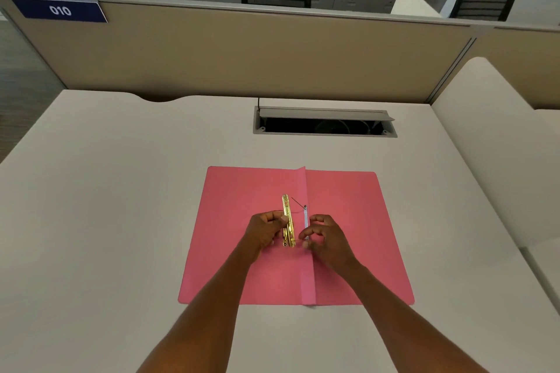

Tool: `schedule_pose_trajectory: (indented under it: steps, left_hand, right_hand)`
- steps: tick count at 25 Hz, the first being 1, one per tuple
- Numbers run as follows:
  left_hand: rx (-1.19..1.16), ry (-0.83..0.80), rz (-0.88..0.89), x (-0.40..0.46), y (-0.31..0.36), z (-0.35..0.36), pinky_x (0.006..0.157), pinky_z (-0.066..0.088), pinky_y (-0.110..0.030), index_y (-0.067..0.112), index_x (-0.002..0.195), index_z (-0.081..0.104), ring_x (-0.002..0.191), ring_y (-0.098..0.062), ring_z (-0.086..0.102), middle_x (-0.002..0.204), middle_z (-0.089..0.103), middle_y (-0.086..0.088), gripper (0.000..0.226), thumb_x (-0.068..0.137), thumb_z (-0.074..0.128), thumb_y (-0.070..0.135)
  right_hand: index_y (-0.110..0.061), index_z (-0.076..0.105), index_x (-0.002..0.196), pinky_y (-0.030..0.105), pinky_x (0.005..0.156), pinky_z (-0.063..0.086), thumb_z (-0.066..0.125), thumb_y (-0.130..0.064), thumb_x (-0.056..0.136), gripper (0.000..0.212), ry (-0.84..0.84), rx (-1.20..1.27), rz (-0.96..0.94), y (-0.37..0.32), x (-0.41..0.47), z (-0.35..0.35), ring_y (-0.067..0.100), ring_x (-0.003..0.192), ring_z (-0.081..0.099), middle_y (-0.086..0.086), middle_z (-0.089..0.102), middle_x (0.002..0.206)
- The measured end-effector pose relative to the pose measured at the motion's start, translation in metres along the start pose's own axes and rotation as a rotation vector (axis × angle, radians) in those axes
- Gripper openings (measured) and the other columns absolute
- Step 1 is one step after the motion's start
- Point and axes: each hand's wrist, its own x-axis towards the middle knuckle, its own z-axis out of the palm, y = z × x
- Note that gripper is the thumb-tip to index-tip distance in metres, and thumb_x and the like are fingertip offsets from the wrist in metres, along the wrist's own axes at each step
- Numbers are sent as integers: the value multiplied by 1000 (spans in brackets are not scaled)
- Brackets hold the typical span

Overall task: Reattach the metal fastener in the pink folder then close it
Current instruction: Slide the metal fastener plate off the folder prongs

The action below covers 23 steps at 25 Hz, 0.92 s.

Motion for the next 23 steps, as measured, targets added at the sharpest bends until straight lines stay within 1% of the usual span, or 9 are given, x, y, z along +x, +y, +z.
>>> schedule_pose_trajectory:
  steps: [3,6,7,10,12,13,16,20,23]
  left_hand:
    - [-7,-9,-1,2,-3,0,42,38,-18,11,106,74,45,-7,46,64,61,-4,18,92,68,21]
    - [-35,-11,-2,2,-4,0,42,38,-17,7,107,73,44,-5,47,72,64,-7,21,92,67,20]
    - [-46,-14,-4,3,-5,-1,42,39,-17,6,107,73,45,-4,47,77,65,-9,21,93,66,20]
    - [-65,-34,-7,2,-4,-3,43,39,-17,10,103,74,48,-5,48,86,68,-11,17,94,65,22]
    - [-68,-43,-14,2,-4,-3,43,39,-17,14,99,75,50,-6,47,87,68,-10,14,93,65,22]
    - [-65,-46,-16,2,-4,-3,43,39,-17,15,98,75,50,-7,47,86,67,-11,13,93,66,22]
    - [-46,-64,-11,4,-5,-1,44,38,-18,14,99,75,50,-9,47,83,65,-16,14,93,66,23]
    - [-22,-59,-15,5,-2,2,43,39,-18,15,98,74,50,-10,49,82,64,-18,12,92,67,22]
    - [-4,-69,-9,5,-1,3,42,39,-18,17,95,73,49,-11,48,80,63,-18,9,92,68,23]
  right_hand:
    - [-25,78,82,23,90,44,75,-11,75,15,29,-16,65,-2,2,4,9,111,50,-7,54,119]
    - [-16,79,83,6,82,37,72,-6,77,13,17,3,108,-5,5,1,9,108,51,-3,55,117]
    - [-15,78,83,6,81,36,71,-6,78,13,15,3,113,-6,5,1,10,107,52,-2,55,116]
    - [-18,77,81,20,83,46,70,-8,79,12,21,-12,104,-6,6,2,16,105,56,-1,55,115]
    - [-21,76,80,31,85,51,71,-11,78,11,30,-47,92,-5,6,5,17,102,57,-3,54,114]
    - [-24,75,80,34,85,52,72,-13,78,11,36,-67,84,-5,7,6,17,101,58,-4,54,114]
    - [-31,73,76,37,83,53,75,-16,76,15,56,-94,69,-3,8,9,15,101,58,-8,53,113]
    - [-40,70,71,40,88,53,77,-19,73,23,31,-47,99,-2,9,7,15,104,57,-9,53,116]
    - [-38,72,73,42,91,52,76,-20,73,19,22,-46,103,-2,10,8,16,108,56,-7,55,121]
